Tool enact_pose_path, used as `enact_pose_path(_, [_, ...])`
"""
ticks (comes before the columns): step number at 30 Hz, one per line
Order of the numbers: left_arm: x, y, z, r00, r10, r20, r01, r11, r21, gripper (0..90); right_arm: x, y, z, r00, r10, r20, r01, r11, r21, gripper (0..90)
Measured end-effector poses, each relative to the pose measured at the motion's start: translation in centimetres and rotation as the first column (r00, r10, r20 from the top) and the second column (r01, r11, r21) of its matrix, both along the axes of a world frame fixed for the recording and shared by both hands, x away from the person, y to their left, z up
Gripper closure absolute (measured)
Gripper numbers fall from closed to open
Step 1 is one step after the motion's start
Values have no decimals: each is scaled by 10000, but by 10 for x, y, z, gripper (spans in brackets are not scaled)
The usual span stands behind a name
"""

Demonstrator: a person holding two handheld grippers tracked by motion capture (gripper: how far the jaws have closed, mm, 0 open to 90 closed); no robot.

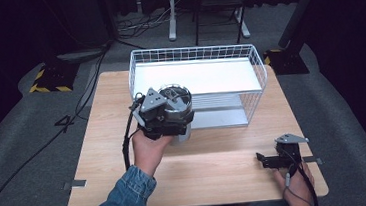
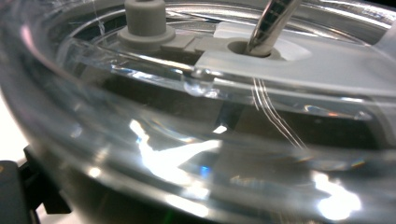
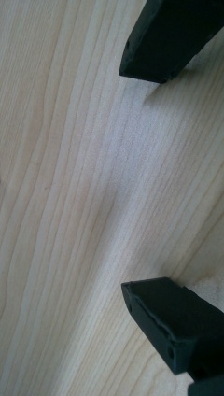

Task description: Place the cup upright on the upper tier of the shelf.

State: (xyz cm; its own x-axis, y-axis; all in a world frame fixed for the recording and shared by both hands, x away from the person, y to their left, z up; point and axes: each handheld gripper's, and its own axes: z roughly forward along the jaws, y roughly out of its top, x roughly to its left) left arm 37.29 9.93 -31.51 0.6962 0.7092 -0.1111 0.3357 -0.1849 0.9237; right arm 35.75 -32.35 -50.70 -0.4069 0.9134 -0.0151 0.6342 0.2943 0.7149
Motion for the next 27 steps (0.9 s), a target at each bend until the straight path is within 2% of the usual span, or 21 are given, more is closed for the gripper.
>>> enact_pose_path(6, [11,0,23,9997,3,247,-4,10000,39,25,0,0,0,10000,0,-2,0,10000,0,4])
enact_pose_path(16, [29,-2,51,9989,-21,467,16,9999,110,26,0,0,0,10000,-5,-2,5,10000,2,4])
enact_pose_path(22, [44,-10,74,9978,-50,662,53,10000,-32,27,0,0,0,10000,-33,-10,33,10000,4,4])
enact_pose_path(27, [55,-19,82,9981,-132,598,129,9999,60,27,0,0,0,10000,-79,2,79,10000,-4,3])
